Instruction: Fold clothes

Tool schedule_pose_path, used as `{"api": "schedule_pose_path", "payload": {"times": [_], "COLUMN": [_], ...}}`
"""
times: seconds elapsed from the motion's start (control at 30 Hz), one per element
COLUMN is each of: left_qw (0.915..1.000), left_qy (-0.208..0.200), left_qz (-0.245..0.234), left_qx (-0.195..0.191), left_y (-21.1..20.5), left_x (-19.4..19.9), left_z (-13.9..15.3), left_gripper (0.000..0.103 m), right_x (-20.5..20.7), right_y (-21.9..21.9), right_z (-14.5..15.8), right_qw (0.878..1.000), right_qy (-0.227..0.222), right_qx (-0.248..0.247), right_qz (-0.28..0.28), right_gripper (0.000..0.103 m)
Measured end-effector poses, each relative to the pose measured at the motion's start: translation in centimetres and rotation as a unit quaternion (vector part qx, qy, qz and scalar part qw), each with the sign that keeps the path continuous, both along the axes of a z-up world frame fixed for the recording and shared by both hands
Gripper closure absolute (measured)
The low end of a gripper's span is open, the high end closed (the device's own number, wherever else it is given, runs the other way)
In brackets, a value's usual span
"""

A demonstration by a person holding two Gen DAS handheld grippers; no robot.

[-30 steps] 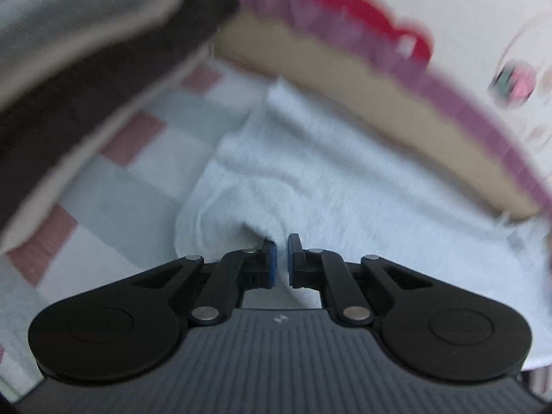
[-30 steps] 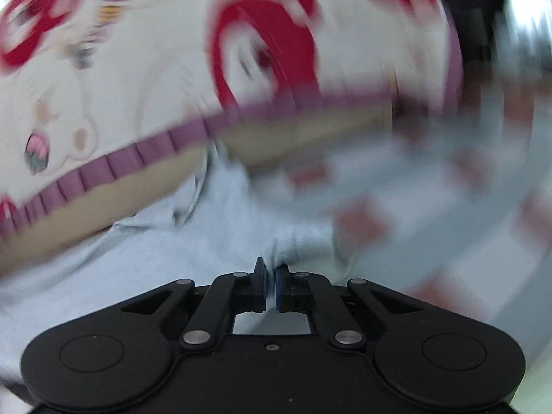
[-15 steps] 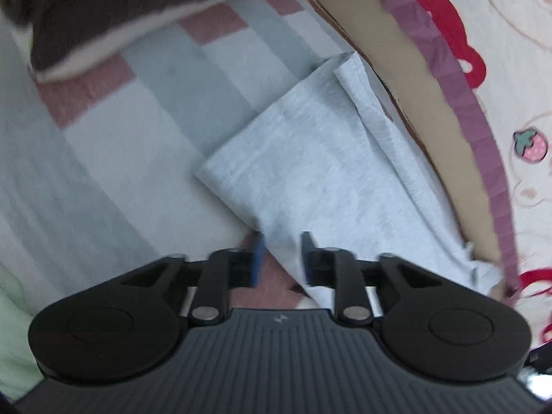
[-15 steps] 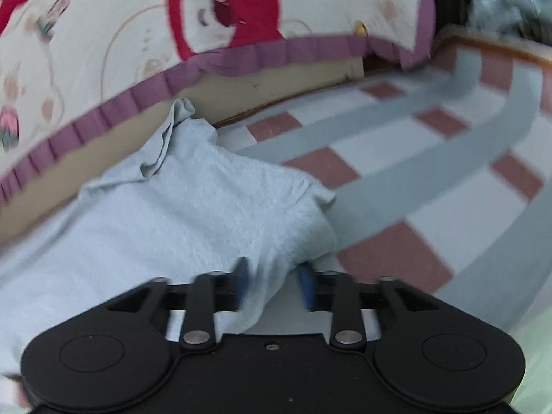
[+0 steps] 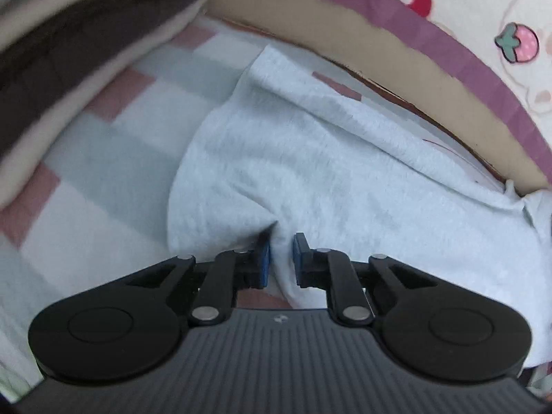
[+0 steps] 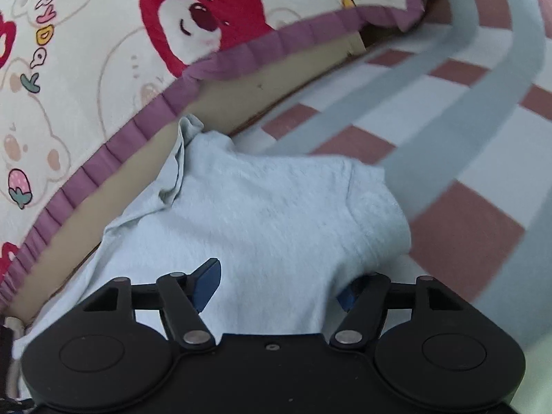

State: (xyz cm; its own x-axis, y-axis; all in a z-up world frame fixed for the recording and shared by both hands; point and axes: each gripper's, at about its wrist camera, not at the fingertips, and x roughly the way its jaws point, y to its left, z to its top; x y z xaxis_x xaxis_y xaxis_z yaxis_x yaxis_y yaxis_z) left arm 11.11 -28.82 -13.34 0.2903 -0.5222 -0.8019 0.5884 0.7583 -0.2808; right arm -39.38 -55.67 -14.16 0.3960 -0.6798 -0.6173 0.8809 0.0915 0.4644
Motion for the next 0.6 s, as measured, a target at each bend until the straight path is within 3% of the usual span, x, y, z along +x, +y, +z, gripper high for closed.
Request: {"api": "schedule_pose_path", "payload": {"times": [0.03, 0.07, 0.1, 0.17, 0.2, 0.23, 0.33, 0.37, 0.4, 0.47, 0.5, 0.53, 0.57, 0.6], "left_qw": [0.9999, 0.9998, 0.9996, 0.9984, 0.9970, 0.9940, 0.9831, 0.9829, 0.9847, 0.9899, 0.9928, 0.9957, 0.9972, 0.9969], "left_qy": [-0.002, -0.010, -0.019, -0.011, 0.009, 0.045, 0.109, 0.107, 0.101, 0.072, 0.054, 0.033, 0.014, -0.001], "left_qz": [0.007, 0.013, 0.019, 0.045, 0.062, 0.079, 0.102, 0.102, 0.092, 0.077, 0.068, 0.055, 0.045, 0.039], "left_qx": [-0.007, -0.011, -0.014, -0.032, -0.046, -0.061, -0.106, -0.110, -0.108, -0.096, -0.083, -0.066, -0.058, -0.068], "left_y": [0.3, 0.3, 0.5, 1.5, 2.0, 2.4, 3.2, 3.0, 2.6, 1.7, 1.3, 0.9, 0.7, 1.2], "left_x": [0.1, 0.2, 0.2, 0.4, 0.8, 1.5, 2.8, 2.9, 2.9, 2.5, 2.3, 2.3, 2.1, 1.7], "left_z": [0.2, 0.4, 0.7, 0.9, 0.6, 0.0, -2.0, -2.2, -2.2, -2.3, -2.2, -2.1, -1.7, -0.6], "left_gripper": [0.093, 0.093, 0.092, 0.089, 0.084, 0.071, 0.061, 0.060, 0.058, 0.063, 0.086, 0.095, 0.095, 0.096], "right_x": [-0.1, -0.3, -0.8, -1.8, -2.0, -2.0, -1.9, -1.9, -1.9, -1.8, -1.6, -1.3, -1.2, -1.6], "right_y": [-0.2, -0.4, -0.5, -0.4, -0.5, -0.6, -1.0, -1.2, -1.3, -1.7, -2.0, -2.3, -2.6, -2.5], "right_z": [0.2, 0.3, 0.7, 1.4, 1.7, 1.7, 1.3, 0.8, 0.3, -0.5, -0.4, 0.0, 0.7, 1.9], "right_qw": [1.000, 1.000, 1.000, 1.000, 1.000, 1.000, 1.000, 1.000, 1.000, 1.000, 1.000, 0.999, 0.999, 0.999], "right_qy": [0.003, 0.004, 0.000, -0.009, 0.001, 0.008, 0.018, 0.009, 0.000, -0.015, -0.008, 0.007, 0.016, 0.006], "right_qx": [-0.001, -0.001, -0.002, -0.017, -0.024, -0.025, -0.018, -0.015, -0.011, -0.005, -0.003, -0.003, -0.007, -0.020], "right_qz": [0.001, 0.003, 0.003, 0.002, 0.003, 0.008, 0.018, 0.016, 0.015, 0.014, 0.023, 0.033, 0.041, 0.047], "right_gripper": [0.048, 0.084, 0.092, 0.097, 0.097, 0.097, 0.090, 0.081, 0.059, 0.046, 0.055, 0.072, 0.095, 0.096]}}
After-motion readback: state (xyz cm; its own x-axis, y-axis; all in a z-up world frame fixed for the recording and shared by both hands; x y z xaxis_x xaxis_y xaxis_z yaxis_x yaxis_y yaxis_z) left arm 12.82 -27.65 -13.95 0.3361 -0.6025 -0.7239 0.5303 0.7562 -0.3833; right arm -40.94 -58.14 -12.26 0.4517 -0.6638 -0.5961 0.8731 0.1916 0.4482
